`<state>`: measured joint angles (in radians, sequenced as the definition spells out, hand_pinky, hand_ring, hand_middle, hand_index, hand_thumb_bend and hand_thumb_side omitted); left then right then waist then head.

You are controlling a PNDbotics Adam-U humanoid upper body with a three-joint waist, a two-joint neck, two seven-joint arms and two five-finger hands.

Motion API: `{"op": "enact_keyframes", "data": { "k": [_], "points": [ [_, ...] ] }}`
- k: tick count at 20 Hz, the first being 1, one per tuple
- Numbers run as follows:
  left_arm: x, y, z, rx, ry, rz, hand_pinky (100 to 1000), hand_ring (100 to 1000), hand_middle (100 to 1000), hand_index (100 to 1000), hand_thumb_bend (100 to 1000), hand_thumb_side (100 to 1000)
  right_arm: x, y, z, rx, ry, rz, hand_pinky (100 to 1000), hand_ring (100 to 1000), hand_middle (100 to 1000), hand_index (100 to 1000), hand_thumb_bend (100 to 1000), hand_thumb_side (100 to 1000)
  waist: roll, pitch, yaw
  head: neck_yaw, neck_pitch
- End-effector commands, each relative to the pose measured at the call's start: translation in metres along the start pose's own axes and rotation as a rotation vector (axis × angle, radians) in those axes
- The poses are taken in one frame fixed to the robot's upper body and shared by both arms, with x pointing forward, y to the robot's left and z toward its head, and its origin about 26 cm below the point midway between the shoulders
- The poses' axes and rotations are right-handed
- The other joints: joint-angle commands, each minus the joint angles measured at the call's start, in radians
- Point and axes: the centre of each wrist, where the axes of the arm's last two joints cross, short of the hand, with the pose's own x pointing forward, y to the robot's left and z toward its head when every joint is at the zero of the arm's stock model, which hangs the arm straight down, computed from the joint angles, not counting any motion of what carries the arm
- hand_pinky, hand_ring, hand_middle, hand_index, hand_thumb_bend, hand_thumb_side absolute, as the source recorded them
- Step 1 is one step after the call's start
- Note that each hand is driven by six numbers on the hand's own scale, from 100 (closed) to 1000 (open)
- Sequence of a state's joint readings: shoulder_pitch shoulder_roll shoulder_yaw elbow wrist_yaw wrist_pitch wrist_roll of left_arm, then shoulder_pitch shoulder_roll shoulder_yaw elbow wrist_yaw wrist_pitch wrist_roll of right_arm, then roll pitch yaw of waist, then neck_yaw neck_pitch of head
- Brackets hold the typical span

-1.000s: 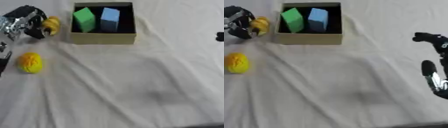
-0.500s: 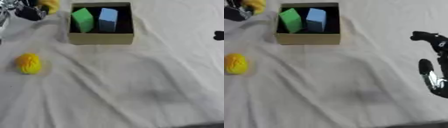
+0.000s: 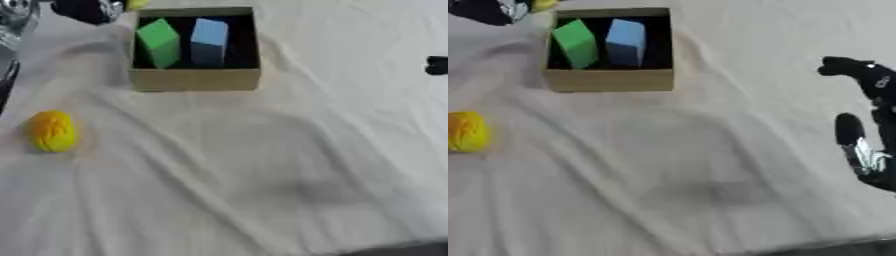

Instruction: Pick up objects on the table and place them in the box.

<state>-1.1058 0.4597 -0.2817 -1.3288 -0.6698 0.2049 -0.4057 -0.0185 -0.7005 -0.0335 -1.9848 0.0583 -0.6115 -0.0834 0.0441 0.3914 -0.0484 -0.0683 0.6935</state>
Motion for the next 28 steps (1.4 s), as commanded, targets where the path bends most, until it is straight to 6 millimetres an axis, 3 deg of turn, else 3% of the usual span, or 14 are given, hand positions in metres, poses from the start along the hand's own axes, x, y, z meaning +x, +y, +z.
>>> {"op": "enact_keyframes", "data": {
  "k": [1,10,14,16,18,22,23,24,28],
  "points": [
    [0.005,0.002,-0.007,0.001,-0.003,-0.008,551,495,366,537,100,100,0.003,-0.008,-0.007,0.02,-0.026,0.017,956,898,772,879,100,637,-0.003,-0.017,-0.003,0.001,-0.01],
    [-0.002,-0.02,-0.018,-0.061,0.023,-0.018,580,529,412,587,100,100,0.003,-0.009,-0.01,0.015,-0.037,0.014,956,898,773,880,100,634,-0.003,-0.01,-0.005,0.001,-0.017],
    [-0.003,-0.024,-0.019,-0.085,0.023,-0.032,650,637,547,747,138,100,0.004,-0.01,-0.011,0.011,-0.045,0.01,956,898,772,880,100,632,-0.004,-0.011,-0.005,0.003,-0.021],
    [-0.004,-0.026,-0.019,-0.103,0.016,-0.044,718,736,665,857,206,153,0.004,-0.01,-0.011,0.011,-0.046,0.009,956,897,772,880,100,632,-0.004,-0.012,-0.005,0.004,-0.022],
    [-0.005,-0.027,-0.019,-0.12,0.011,-0.061,776,794,743,906,286,220,0.004,-0.01,-0.011,0.01,-0.045,0.008,956,897,772,880,100,631,-0.003,-0.013,-0.005,0.004,-0.022],
    [-0.008,-0.024,-0.018,-0.109,0.013,-0.092,823,836,786,934,446,461,0.004,-0.01,-0.011,0.009,-0.045,0.008,956,897,772,880,100,630,-0.003,-0.015,-0.002,0.003,-0.021],
    [-0.008,-0.023,-0.017,-0.099,0.013,-0.097,826,839,790,936,435,532,0.004,-0.01,-0.011,0.008,-0.045,0.008,956,897,772,880,100,638,-0.003,-0.015,-0.001,0.002,-0.021],
    [-0.008,-0.021,-0.016,-0.087,0.01,-0.1,826,839,788,935,461,513,0.004,-0.01,-0.011,0.007,-0.045,0.008,956,897,772,880,100,629,-0.002,-0.016,0.0,0.002,-0.02],
    [-0.005,-0.01,-0.011,-0.037,-0.016,-0.089,817,832,778,929,403,516,0.004,-0.011,-0.011,-0.001,-0.047,0.008,955,897,772,880,100,626,-0.002,-0.019,0.004,0.002,-0.018]
  ]
}}
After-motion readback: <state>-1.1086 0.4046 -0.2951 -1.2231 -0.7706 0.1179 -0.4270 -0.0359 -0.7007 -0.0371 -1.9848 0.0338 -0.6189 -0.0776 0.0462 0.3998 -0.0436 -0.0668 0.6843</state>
